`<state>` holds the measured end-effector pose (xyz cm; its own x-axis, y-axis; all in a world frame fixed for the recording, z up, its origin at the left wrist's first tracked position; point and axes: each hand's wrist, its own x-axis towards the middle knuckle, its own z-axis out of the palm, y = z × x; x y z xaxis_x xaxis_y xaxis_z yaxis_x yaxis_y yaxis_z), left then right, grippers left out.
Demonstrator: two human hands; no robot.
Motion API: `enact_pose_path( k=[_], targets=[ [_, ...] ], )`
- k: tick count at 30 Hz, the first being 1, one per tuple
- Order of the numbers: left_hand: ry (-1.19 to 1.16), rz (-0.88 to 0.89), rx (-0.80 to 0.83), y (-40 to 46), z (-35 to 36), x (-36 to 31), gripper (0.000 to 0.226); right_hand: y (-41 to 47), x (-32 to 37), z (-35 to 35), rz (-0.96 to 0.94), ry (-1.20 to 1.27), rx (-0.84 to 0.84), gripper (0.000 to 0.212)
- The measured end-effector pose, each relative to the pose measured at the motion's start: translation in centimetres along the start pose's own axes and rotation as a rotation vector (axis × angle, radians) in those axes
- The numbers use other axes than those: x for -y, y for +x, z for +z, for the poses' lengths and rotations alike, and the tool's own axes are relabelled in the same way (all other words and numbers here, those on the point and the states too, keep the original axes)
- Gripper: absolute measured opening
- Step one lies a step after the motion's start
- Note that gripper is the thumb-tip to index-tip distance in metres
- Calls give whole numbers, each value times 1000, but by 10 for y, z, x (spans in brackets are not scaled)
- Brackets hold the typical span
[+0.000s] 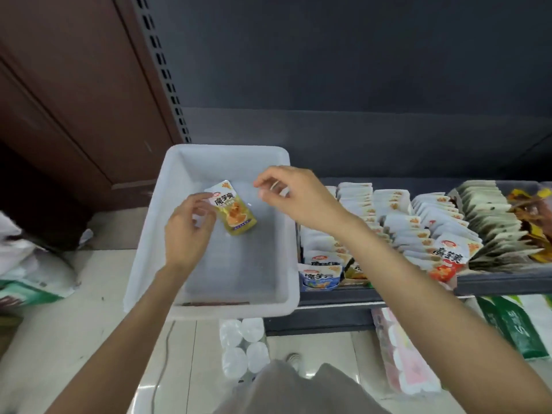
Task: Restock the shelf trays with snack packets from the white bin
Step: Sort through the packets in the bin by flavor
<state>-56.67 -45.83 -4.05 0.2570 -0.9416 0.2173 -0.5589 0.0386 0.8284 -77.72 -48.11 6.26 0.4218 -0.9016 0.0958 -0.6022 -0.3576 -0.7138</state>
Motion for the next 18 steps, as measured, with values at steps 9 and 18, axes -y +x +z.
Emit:
enact_pose_path(
  k=[9, 18],
  targets=[
    [88, -574, 337, 44, 28, 64, 69, 123, -69, 176, 567, -412, 268, 52],
    [-121, -669, 301, 47, 27, 65, 58, 105, -66, 183, 812, -90, -56, 37]
  ],
)
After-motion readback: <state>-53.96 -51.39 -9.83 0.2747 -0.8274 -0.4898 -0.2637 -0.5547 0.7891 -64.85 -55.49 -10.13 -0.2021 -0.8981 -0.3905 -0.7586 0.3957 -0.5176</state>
